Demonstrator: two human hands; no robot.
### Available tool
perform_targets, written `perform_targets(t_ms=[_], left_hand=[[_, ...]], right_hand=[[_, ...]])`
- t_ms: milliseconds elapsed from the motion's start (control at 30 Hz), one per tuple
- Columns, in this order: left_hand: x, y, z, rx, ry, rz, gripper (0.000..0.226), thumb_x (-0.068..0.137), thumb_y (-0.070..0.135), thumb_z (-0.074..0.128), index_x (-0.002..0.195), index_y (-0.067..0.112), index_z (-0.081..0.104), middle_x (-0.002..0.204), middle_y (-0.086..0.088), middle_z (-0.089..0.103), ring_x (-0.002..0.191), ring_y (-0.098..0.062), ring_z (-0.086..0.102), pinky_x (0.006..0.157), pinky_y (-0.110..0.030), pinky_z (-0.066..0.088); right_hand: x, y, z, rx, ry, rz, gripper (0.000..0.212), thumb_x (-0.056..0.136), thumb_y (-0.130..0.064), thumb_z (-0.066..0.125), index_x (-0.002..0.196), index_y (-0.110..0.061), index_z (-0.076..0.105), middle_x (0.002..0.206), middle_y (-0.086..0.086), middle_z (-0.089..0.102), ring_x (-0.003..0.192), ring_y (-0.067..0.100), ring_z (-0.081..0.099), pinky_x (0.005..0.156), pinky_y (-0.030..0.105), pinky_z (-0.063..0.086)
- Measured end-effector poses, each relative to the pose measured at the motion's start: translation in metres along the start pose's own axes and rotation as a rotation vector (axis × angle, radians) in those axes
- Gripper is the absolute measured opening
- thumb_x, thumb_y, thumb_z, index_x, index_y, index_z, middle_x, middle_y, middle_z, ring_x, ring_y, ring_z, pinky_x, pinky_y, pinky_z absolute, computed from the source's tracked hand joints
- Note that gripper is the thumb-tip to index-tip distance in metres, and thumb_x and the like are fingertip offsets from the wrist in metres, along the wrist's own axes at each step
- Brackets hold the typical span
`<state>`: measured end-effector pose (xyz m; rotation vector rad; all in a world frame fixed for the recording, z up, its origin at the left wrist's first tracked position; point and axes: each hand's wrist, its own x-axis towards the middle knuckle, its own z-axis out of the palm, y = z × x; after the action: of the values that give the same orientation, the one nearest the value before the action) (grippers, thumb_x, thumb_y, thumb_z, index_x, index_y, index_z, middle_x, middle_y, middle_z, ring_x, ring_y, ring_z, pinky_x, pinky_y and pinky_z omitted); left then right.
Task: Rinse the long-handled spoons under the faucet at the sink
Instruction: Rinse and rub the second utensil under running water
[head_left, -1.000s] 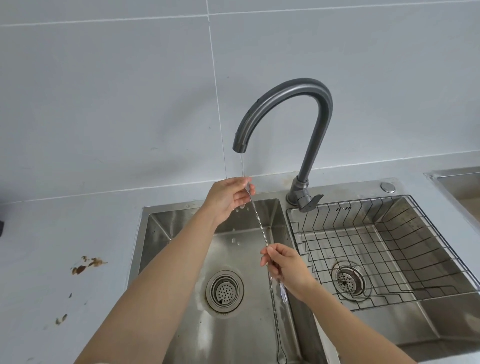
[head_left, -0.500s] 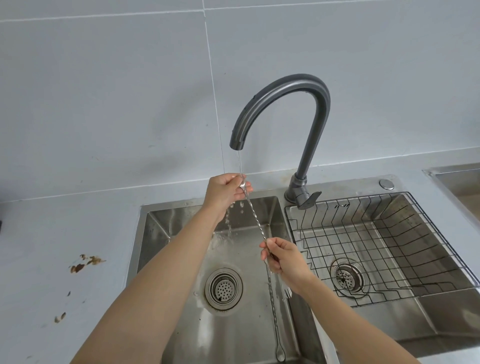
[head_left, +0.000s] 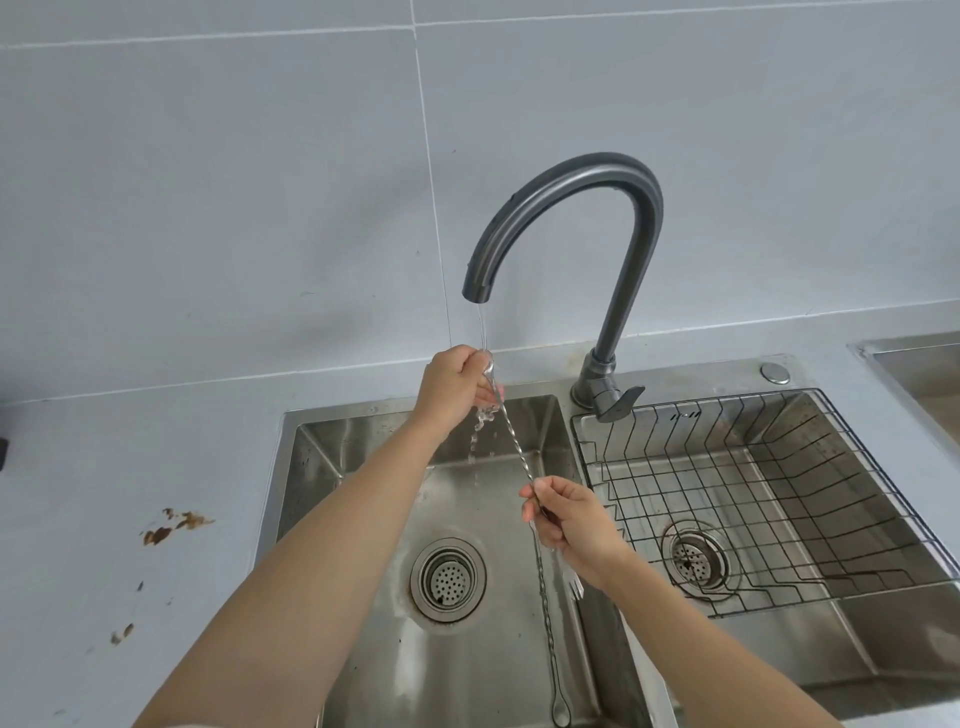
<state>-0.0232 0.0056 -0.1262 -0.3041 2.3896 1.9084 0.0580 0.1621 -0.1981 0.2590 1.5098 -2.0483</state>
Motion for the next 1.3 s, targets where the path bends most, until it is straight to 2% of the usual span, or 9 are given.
perform_targets(t_ms=[200, 333, 567, 733, 800, 967, 1067, 1167, 1300], left_hand=[[0.0, -0.004, -0.003, -0.092, 0.064, 0.024, 0.022, 0.076, -0.006, 0.065, 0.075, 0.014, 0.056, 0.067, -0.009, 0.061, 0.064, -0.018, 0.059, 0.071, -0.026, 0.05], [0.001, -0.002, -0.001, -0.081, 0.09, 0.02, 0.009, 0.082, 0.004, 0.062, 0.077, 0.009, 0.058, 0.063, -0.004, 0.062, 0.048, -0.006, 0.06, 0.054, -0.019, 0.05], [0.001, 0.001, 0.001, 0.03, 0.054, -0.041, 0.036, 0.095, 0.025, 0.044, 0.063, 0.013, 0.053, 0.038, 0.003, 0.059, 0.034, -0.006, 0.057, 0.04, -0.016, 0.047], [0.002, 0.002, 0.002, -0.15, 0.042, -0.027, 0.019, 0.087, 0.003, 0.055, 0.07, 0.011, 0.056, 0.056, 0.001, 0.065, 0.056, -0.013, 0.063, 0.064, -0.025, 0.052], [0.002, 0.003, 0.001, -0.201, 0.066, -0.023, 0.019, 0.083, -0.003, 0.058, 0.071, 0.011, 0.055, 0.064, -0.004, 0.063, 0.06, -0.014, 0.062, 0.064, -0.023, 0.051], [0.005, 0.004, 0.004, -0.146, 0.245, -0.053, 0.035, 0.093, 0.022, 0.048, 0.06, 0.013, 0.049, 0.058, -0.006, 0.058, 0.052, -0.019, 0.059, 0.058, -0.03, 0.051], [0.006, 0.006, 0.002, -0.133, 0.318, -0.019, 0.039, 0.094, 0.025, 0.046, 0.057, 0.012, 0.045, 0.057, -0.005, 0.054, 0.046, -0.015, 0.06, 0.056, -0.029, 0.054], [0.004, 0.008, 0.0, -0.212, 0.247, 0.009, 0.032, 0.092, 0.014, 0.049, 0.061, 0.009, 0.051, 0.061, -0.008, 0.058, 0.038, -0.005, 0.059, 0.048, -0.017, 0.053], [0.002, 0.009, -0.005, -0.381, 0.088, -0.052, 0.025, 0.093, 0.01, 0.047, 0.07, 0.007, 0.058, 0.072, -0.01, 0.063, 0.049, -0.006, 0.066, 0.055, -0.016, 0.057]], right_hand=[[0.002, -0.004, 0.003, 0.012, -0.003, -0.007, 0.031, 0.099, -0.007, 0.033, 0.077, -0.006, 0.056, 0.052, -0.002, 0.059, 0.032, 0.003, 0.03, 0.034, 0.013, 0.022], [0.002, -0.006, 0.003, 0.012, -0.006, -0.012, 0.031, 0.099, -0.007, 0.033, 0.077, -0.006, 0.056, 0.052, -0.002, 0.06, 0.032, 0.003, 0.03, 0.034, 0.013, 0.022], [0.0, -0.008, 0.003, 0.015, -0.011, -0.008, 0.03, 0.098, -0.006, 0.032, 0.078, -0.005, 0.055, 0.052, -0.001, 0.06, 0.032, 0.003, 0.031, 0.035, 0.013, 0.021], [-0.002, -0.009, 0.001, 0.011, -0.011, 0.014, 0.03, 0.098, -0.006, 0.032, 0.079, -0.005, 0.055, 0.053, -0.001, 0.06, 0.032, 0.003, 0.031, 0.036, 0.014, 0.021], [-0.002, -0.008, 0.001, 0.007, 0.001, 0.011, 0.03, 0.098, -0.006, 0.033, 0.079, -0.005, 0.055, 0.053, -0.002, 0.06, 0.032, 0.003, 0.031, 0.035, 0.013, 0.021], [0.0, -0.01, 0.006, -0.032, 0.015, -0.006, 0.03, 0.098, -0.007, 0.036, 0.077, -0.006, 0.057, 0.052, -0.003, 0.059, 0.033, 0.003, 0.03, 0.035, 0.012, 0.021], [0.001, -0.012, 0.009, -0.047, 0.013, -0.022, 0.03, 0.098, -0.007, 0.036, 0.077, -0.006, 0.057, 0.052, -0.002, 0.059, 0.032, 0.002, 0.029, 0.034, 0.012, 0.021], [0.002, -0.011, 0.008, -0.041, 0.01, -0.027, 0.029, 0.098, -0.006, 0.036, 0.077, -0.006, 0.057, 0.052, -0.003, 0.06, 0.032, 0.002, 0.029, 0.034, 0.012, 0.021], [0.001, -0.008, 0.004, -0.018, 0.002, -0.021, 0.029, 0.097, -0.005, 0.036, 0.078, -0.005, 0.057, 0.052, -0.004, 0.061, 0.032, 0.002, 0.028, 0.034, 0.012, 0.02]])
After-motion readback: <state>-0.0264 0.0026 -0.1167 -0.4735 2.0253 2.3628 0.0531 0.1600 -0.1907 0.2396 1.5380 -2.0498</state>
